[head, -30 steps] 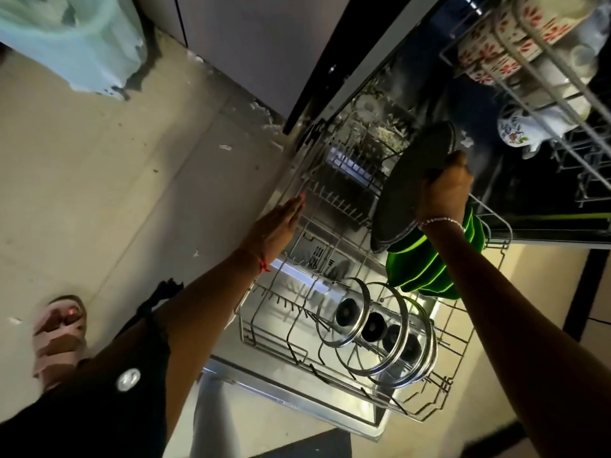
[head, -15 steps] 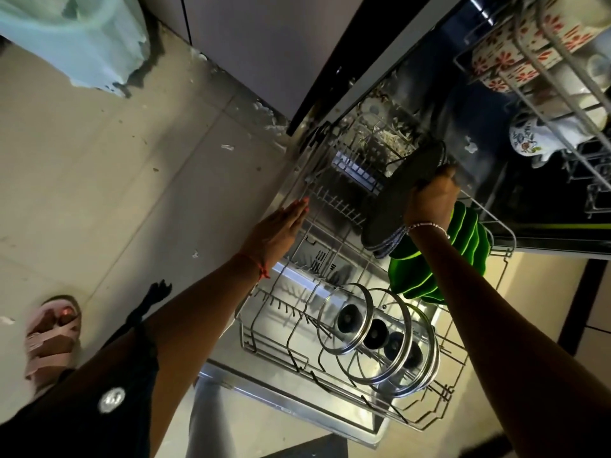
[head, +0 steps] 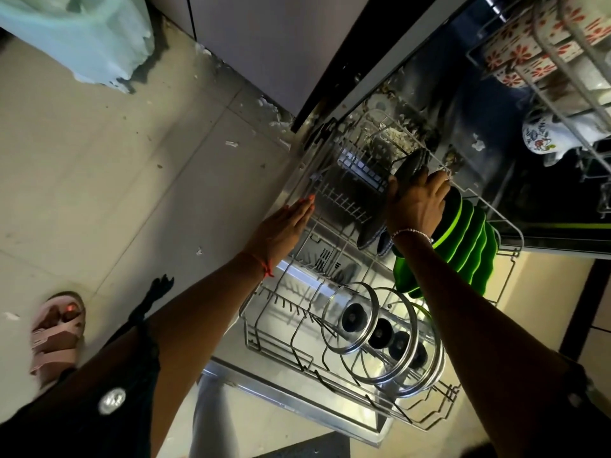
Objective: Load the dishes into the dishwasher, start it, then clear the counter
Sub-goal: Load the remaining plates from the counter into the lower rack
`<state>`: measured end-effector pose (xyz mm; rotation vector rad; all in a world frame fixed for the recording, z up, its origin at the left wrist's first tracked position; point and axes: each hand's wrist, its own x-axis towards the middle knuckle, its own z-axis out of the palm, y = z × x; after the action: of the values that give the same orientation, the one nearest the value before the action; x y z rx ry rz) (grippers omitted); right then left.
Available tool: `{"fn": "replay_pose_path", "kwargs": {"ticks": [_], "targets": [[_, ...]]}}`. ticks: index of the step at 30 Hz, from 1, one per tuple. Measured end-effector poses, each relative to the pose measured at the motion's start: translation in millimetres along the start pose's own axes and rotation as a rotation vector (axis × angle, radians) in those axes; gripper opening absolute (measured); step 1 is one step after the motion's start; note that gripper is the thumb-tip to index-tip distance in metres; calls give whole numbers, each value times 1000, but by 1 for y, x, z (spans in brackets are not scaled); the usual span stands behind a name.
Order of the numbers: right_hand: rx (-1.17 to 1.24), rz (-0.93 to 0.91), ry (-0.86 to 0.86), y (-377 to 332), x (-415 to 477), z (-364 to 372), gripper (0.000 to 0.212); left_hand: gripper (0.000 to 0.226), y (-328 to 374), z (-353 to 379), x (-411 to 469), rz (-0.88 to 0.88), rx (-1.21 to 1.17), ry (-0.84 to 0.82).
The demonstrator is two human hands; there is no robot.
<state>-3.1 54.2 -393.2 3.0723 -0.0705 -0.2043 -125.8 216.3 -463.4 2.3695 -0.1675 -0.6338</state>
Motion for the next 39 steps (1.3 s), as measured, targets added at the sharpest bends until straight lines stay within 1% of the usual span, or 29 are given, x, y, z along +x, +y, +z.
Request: {"fn": "replay_pose_path", "kwargs": {"ticks": [1, 4, 6, 8, 12, 15, 16, 19, 21, 23, 25, 27, 30, 32, 35, 39], "targets": [[6, -5, -9, -2, 1, -1, 62, 71, 0, 1, 0, 4, 5, 5], [1, -10, -30, -2, 5, 3, 68, 59, -3, 5, 1, 20, 16, 30], [18, -12, -50, -1, 5, 4, 76, 60, -4, 6, 3, 24, 15, 50], [39, -22, -61, -1, 4, 2, 79, 60, -5, 7, 3, 32, 23, 64], [70, -10, -44, 1, 4, 3, 80, 73, -11, 13, 5, 23, 119, 84], [91, -12, -53, 4, 1, 4, 81, 81, -21, 8, 0, 44, 54, 65], [98, -13, -55, 3, -2, 3, 82, 80, -26, 3, -5, 65, 30, 70], [116, -25, -43, -4, -12, -3, 85, 68, -46, -18, -23, 103, -10, 157], [90, -83, -14, -14, -25, -12, 84, 64, -58, -39, -37, 81, -13, 193], [38, -182, 0, -26, -39, -21, 78, 62, -68, -61, -49, 31, 3, 198], [18, -296, -7, -47, -57, -34, 70, 60, -79, -89, -66, 21, 42, 232], [-11, -405, 9, -77, -72, -55, 63, 57, -88, -123, -85, 52, 60, 279], [-71, -504, 34, -129, -91, -99, 57, 54, -88, -189, -117, 105, 154, 269], [-95, -554, 77, -172, -103, -145, 52, 50, -81, -245, -146, 164, 263, 331], [-117, -630, 203, -228, -118, -218, 49, 53, -72, -327, -190, 209, 413, 350], [-115, -638, 326, -285, -134, -328, 47, 54, -25, -452, -262, 264, 497, 454]]}}
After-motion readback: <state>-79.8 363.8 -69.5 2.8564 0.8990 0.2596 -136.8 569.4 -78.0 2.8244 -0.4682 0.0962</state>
